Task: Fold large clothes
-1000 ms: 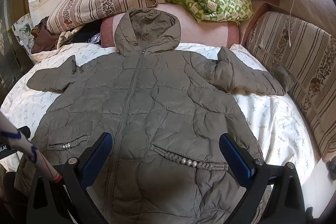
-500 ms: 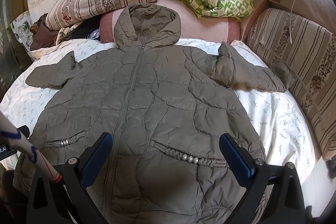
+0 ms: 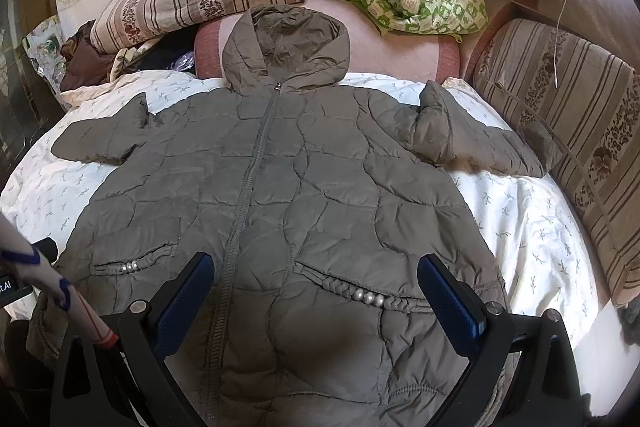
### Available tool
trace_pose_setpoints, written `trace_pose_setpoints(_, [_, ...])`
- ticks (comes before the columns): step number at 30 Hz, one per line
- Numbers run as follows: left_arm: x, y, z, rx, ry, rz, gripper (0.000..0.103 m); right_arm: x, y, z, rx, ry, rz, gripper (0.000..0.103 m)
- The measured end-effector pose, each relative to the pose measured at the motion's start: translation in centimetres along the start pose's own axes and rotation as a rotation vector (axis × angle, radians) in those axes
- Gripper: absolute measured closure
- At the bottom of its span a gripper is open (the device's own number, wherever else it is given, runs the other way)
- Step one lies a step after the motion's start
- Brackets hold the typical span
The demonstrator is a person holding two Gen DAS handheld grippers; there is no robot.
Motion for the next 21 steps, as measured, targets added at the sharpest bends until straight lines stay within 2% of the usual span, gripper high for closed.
trace_pose_setpoints(12, [-2.5, -0.3, -0.1, 0.018, 0.014, 0.057, 0.007, -1.9, -0.1, 0.0, 0.014, -0.001, 0.019, 0.000])
trace_pose_setpoints(21, [-5.2, -0.6, 0.6, 0.059, 0.046, 0.131, 0.007, -3.7, -0.1, 0.7, 0.030, 0.000, 0.056, 0.000])
Point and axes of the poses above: each gripper's, at about its wrist camera, not at the fingertips, and x roughly the way its jaws point, z to its right, y to its top, the point moved 3 cm from there along x, roughly the way its jaws point, and after that the axes turned 2 degrees about y, right-handed, at the moved point
